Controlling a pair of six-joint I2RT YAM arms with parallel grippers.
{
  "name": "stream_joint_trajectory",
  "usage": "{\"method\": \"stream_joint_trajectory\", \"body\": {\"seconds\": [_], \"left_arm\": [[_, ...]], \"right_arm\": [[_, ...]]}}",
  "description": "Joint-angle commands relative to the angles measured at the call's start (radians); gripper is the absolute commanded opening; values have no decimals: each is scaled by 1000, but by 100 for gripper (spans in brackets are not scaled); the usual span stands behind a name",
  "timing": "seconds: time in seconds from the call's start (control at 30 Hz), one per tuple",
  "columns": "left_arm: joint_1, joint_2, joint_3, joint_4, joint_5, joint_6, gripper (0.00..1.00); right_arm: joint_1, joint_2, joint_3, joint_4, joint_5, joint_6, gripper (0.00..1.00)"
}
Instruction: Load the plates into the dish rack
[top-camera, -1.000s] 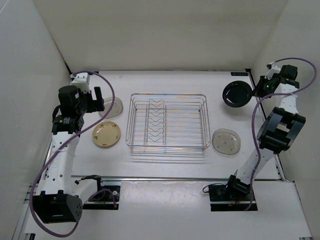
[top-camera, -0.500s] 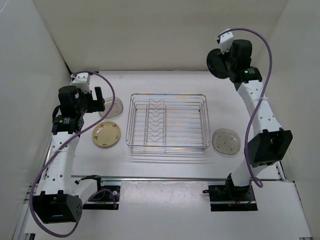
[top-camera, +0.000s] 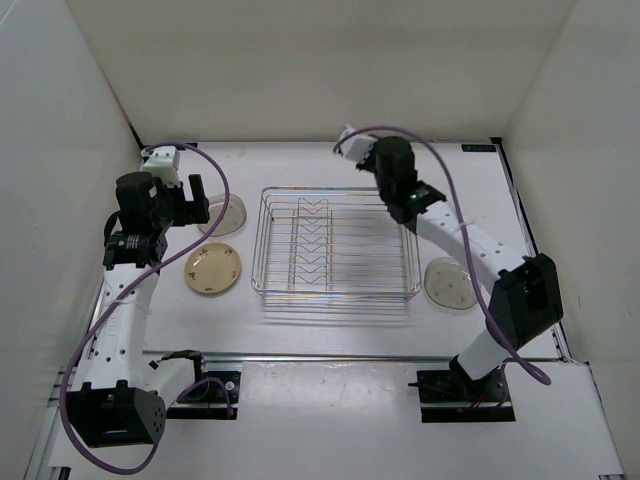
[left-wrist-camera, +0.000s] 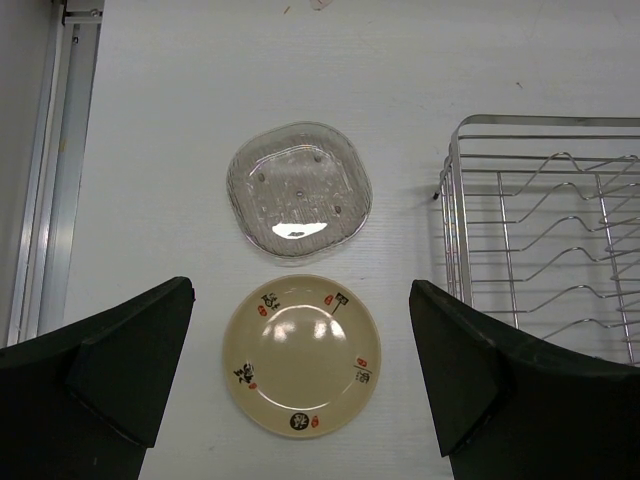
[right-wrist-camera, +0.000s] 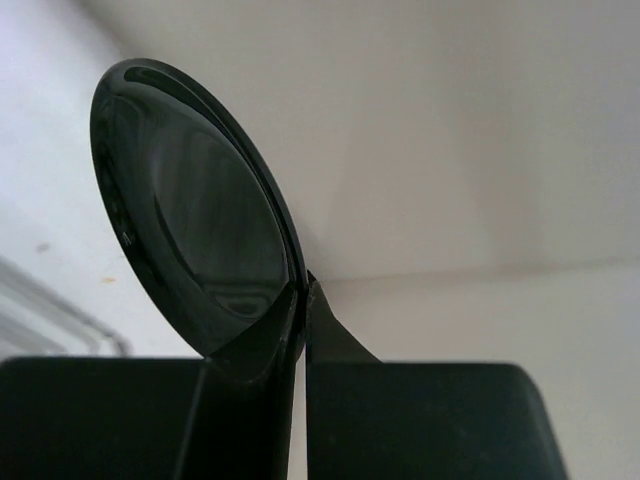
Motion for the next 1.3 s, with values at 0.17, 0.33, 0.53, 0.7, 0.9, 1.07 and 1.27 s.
{"method": "stream_joint_trajectory", "body": {"seconds": [0.17,0.33,0.53,0.7,0.9,1.07,1.27], "left_arm": [[4,-28,-5,13,21,-10,100],[4,-28,-5,13,21,-10,100],[4,-28,-5,13,31,-10,100],[4,-28,-5,13,31,-10,100],[4,-28,-5,13,49,-10,100],[4,-37,-5,13,49,-10,100],[4,-37,-5,13,49,-10,100]], "right_arm": [[150,-26,-60,221,27,-154,0],[195,-26,-72,212,4,-185,0],[250,-36,-119,232,-16,-249,0],[291,-16,-69,209,-16,-260,0],[337,-7,-49,184,-16,-250,0],[356,-7,-58,163,-16,-214,0],[365,-7,-67,141,-51,-192,0]]}}
